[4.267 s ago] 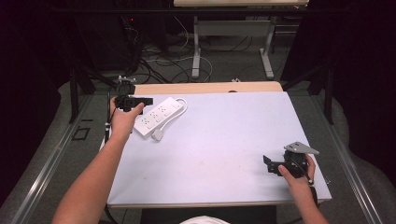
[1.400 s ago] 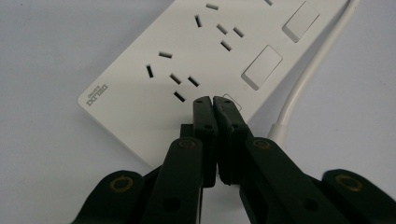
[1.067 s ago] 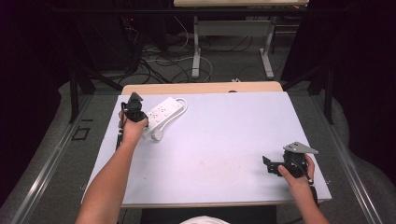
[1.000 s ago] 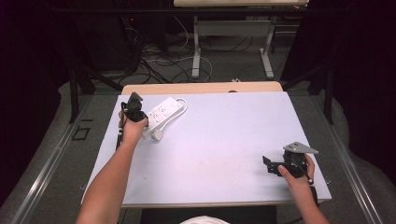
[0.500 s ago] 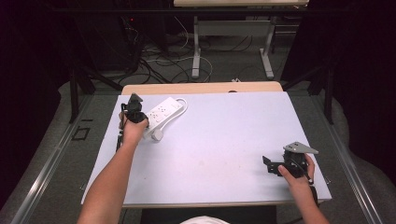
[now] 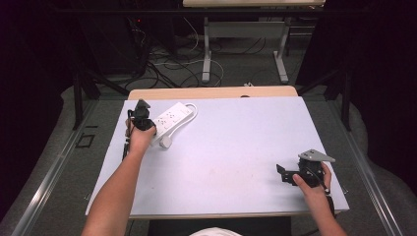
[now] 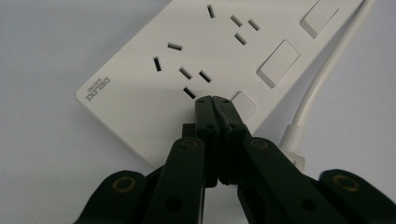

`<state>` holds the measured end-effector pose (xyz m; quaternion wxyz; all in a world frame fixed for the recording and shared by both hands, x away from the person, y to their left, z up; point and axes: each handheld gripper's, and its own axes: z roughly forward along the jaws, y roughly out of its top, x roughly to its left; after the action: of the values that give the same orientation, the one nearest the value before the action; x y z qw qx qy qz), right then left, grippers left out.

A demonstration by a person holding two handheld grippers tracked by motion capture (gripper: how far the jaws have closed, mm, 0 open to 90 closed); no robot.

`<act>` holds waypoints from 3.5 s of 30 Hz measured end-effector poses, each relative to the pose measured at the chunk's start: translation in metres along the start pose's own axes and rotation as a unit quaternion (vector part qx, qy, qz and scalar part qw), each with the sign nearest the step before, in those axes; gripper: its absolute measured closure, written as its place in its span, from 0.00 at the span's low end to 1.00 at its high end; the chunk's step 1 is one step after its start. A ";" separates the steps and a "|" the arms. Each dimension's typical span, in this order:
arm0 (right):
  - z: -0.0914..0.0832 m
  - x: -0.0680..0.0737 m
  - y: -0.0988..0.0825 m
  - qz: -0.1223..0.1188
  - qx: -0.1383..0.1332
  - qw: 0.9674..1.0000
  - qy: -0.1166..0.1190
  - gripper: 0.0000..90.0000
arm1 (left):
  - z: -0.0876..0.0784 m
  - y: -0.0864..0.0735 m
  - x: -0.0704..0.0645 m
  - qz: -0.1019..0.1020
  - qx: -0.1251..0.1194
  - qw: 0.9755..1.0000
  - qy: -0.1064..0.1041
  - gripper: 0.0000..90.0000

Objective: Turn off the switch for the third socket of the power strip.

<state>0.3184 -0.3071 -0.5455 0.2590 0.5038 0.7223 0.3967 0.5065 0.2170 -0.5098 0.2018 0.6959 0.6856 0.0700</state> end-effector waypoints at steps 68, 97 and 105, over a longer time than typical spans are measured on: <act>-0.001 -0.001 0.000 0.002 -0.001 1.000 -0.005 0.02 | -0.035 -0.001 -0.002 0.050 -0.114 0.992 -0.034 0.38; -0.002 0.000 0.000 0.007 -0.002 1.000 -0.005 0.02 | -0.068 -0.014 -0.003 0.103 -0.189 0.974 -0.066 0.25; -0.002 0.000 0.000 0.007 -0.002 1.000 -0.006 0.02 | -0.076 -0.020 -0.006 0.118 -0.197 0.970 -0.078 0.17</act>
<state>0.3169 -0.3078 -0.5446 0.2619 0.5106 0.7163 0.3970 0.4593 0.2248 -0.4468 0.3785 0.7218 0.5533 0.1723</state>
